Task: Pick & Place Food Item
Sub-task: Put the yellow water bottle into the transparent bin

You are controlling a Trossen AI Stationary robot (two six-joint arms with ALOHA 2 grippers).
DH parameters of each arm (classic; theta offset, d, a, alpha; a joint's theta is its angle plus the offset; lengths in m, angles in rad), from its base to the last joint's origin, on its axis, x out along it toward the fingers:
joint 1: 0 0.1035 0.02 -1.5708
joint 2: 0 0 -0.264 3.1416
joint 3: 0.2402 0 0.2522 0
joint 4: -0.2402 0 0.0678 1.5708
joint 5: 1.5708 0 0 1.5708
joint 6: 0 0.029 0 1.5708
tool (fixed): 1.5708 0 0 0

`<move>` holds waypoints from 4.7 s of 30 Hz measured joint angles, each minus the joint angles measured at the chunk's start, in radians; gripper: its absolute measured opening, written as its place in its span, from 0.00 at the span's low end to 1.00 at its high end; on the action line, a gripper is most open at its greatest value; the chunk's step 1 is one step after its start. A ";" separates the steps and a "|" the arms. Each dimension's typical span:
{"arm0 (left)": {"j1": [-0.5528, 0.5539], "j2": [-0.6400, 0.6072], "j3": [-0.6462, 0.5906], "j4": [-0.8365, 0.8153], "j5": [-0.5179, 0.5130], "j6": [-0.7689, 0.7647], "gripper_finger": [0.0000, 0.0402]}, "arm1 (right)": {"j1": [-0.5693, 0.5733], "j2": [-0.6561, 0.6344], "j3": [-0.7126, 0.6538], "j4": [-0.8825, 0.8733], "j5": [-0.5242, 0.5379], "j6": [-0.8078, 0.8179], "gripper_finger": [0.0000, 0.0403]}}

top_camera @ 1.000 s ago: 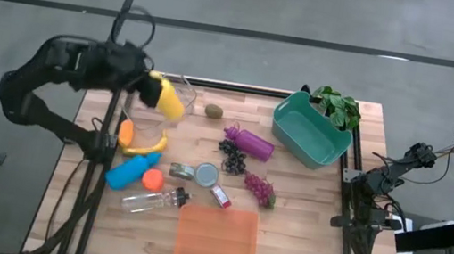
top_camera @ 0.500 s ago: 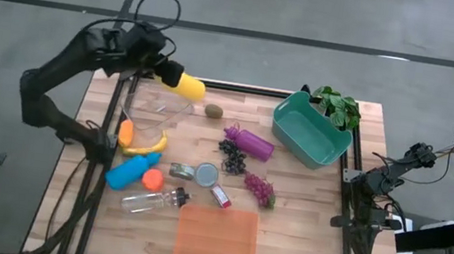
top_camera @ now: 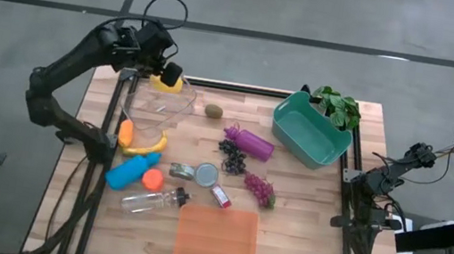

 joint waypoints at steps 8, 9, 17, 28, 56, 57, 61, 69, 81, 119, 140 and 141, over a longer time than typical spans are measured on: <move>0.055 0.000 -0.105 0.040 0.005 -0.005 0.01 | 0.000 0.000 0.000 0.000 0.000 0.000 0.02; 0.063 0.001 -0.115 0.045 0.004 -0.005 0.01 | 0.000 0.000 0.000 0.000 0.000 0.000 0.02; 0.122 0.000 -0.170 0.137 0.004 -0.005 0.01 | 0.000 0.000 0.000 0.000 0.000 0.000 0.02; 0.192 0.018 -0.181 0.145 0.011 0.029 0.01 | 0.000 0.000 0.000 0.000 0.000 0.000 0.02; 0.219 0.123 -0.179 0.337 0.044 0.193 0.01 | 0.000 0.000 0.000 0.000 0.000 0.000 0.02; 0.219 0.123 -0.179 0.358 0.049 0.203 0.01 | 0.000 0.000 0.000 0.000 0.000 0.000 0.02; 0.219 0.125 -0.179 0.405 0.056 0.206 0.01 | 0.000 0.000 0.000 0.000 0.000 0.000 0.02; 0.219 0.156 -0.179 0.416 0.086 0.209 0.01 | 0.000 0.000 0.000 0.000 0.000 0.000 0.02; 0.218 0.207 -0.179 0.410 0.130 0.205 0.01 | 0.000 0.000 0.000 0.000 0.000 0.000 0.02; -0.037 0.213 -0.179 0.309 0.185 0.018 0.01 | 0.000 0.000 0.000 0.000 0.000 0.000 0.02; -0.037 0.182 -0.179 0.257 0.184 -0.014 0.05 | 0.000 0.000 0.000 0.000 0.000 0.000 0.02; -0.037 0.182 -0.179 0.257 0.184 -0.014 0.07 | 0.000 0.000 0.000 0.000 0.000 0.000 0.02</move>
